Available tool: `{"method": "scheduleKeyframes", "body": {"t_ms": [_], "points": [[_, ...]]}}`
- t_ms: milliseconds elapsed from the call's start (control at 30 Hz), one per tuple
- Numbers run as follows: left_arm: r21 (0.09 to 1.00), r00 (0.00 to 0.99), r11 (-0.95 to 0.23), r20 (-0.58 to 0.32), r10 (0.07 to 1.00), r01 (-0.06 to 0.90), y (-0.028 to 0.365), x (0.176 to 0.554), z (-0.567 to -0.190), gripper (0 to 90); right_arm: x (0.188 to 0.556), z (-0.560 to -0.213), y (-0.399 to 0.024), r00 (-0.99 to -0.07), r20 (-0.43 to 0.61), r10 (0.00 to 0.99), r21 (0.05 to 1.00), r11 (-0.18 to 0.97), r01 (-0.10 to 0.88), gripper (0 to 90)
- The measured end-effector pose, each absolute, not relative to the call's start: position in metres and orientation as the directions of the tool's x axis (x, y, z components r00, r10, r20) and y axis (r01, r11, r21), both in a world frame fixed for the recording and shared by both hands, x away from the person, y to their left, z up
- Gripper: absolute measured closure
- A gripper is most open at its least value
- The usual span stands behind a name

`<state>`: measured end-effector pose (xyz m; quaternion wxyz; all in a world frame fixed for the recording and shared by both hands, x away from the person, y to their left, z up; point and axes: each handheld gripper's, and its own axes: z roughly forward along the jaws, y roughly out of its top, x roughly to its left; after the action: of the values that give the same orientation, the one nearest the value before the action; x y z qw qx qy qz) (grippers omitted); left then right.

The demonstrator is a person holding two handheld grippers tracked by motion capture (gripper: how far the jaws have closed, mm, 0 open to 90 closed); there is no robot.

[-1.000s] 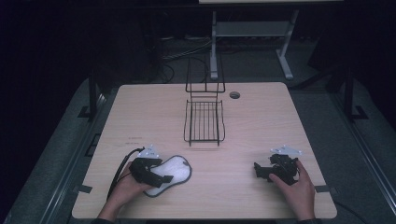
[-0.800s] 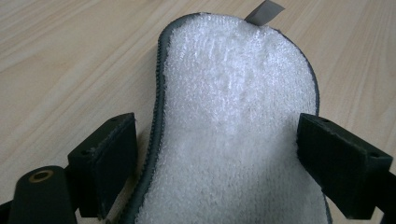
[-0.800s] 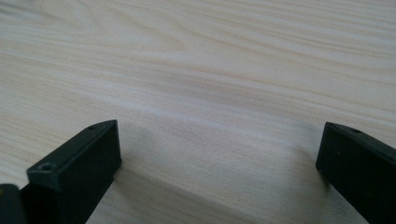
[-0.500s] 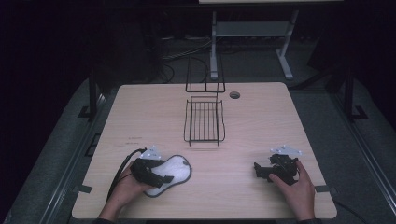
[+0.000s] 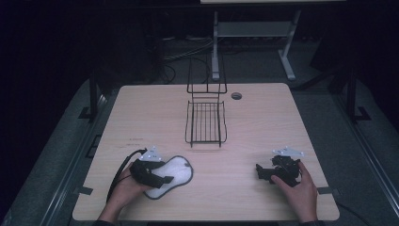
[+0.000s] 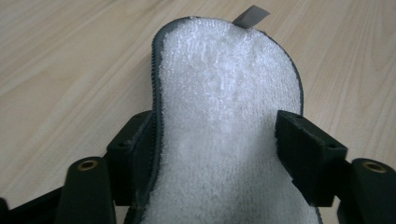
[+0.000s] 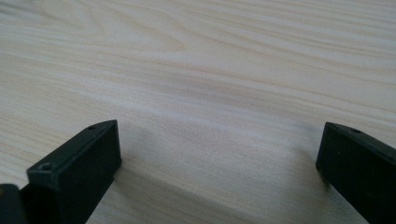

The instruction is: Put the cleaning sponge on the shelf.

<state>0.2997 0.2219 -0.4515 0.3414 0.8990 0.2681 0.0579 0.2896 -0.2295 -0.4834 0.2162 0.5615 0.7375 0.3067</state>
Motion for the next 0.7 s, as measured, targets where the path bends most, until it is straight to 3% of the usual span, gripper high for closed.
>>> {"method": "scheduleKeyframes", "body": {"t_ms": [133,700], "points": [[0.678,0.846,-0.592,-0.085,0.526,0.436,0.227,0.299,-0.445,44.2,0.29,-0.483,-0.229,-0.276,0.026,0.961,0.695,0.181,0.696,0.0],[0.729,0.835,-0.514,-0.142,0.532,0.452,0.239,0.301,-0.428,66.2,0.29,-0.483,-0.229,-0.276,0.026,0.961,0.695,0.181,0.696,0.0]]}}
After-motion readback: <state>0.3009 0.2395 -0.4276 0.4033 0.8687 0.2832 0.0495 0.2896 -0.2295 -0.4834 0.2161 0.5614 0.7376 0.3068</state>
